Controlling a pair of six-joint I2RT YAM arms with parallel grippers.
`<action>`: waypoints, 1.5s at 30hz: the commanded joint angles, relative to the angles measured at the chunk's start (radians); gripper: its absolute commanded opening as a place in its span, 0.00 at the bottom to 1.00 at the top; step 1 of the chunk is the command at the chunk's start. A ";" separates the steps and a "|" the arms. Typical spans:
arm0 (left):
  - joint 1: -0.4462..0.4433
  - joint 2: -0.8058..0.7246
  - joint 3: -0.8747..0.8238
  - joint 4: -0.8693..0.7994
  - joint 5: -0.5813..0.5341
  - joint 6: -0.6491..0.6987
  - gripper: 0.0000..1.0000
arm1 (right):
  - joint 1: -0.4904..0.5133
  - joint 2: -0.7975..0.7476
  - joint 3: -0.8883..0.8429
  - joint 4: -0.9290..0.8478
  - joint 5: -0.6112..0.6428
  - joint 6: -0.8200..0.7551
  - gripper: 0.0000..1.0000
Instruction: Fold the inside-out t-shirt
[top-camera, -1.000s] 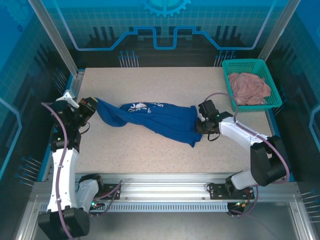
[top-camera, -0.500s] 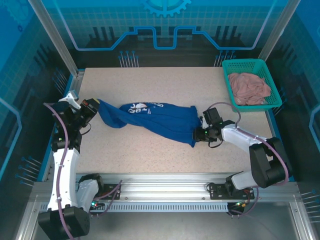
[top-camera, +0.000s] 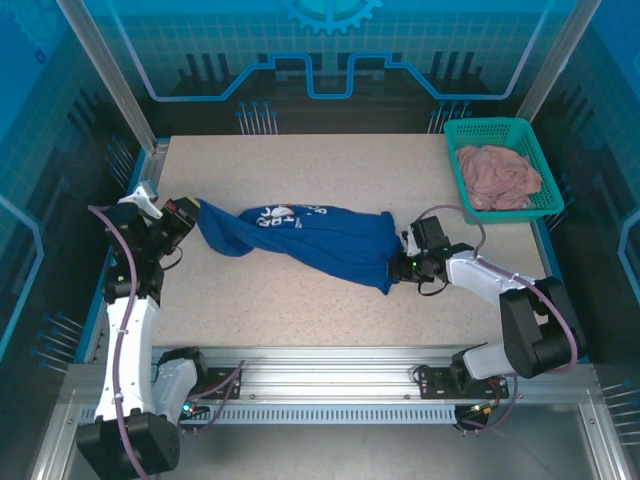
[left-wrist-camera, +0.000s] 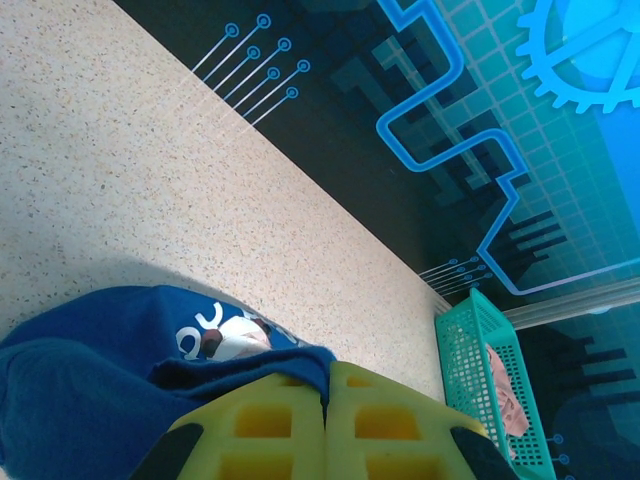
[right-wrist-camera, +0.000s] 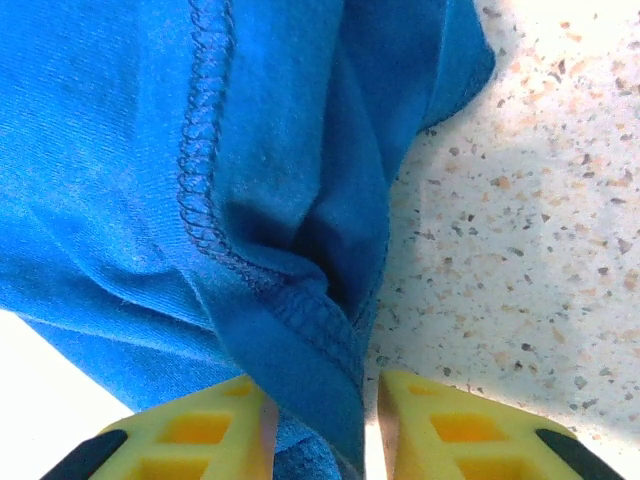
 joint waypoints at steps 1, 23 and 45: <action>0.007 -0.002 -0.012 0.034 0.032 -0.019 0.00 | -0.012 -0.011 -0.026 0.016 -0.006 0.004 0.34; 0.009 0.066 0.152 0.070 0.022 -0.090 0.00 | -0.253 -0.314 0.291 0.038 -0.334 -0.043 0.00; 0.014 0.216 1.023 -0.259 -0.192 0.194 0.00 | -0.318 -0.372 0.972 -0.249 -0.175 -0.192 0.00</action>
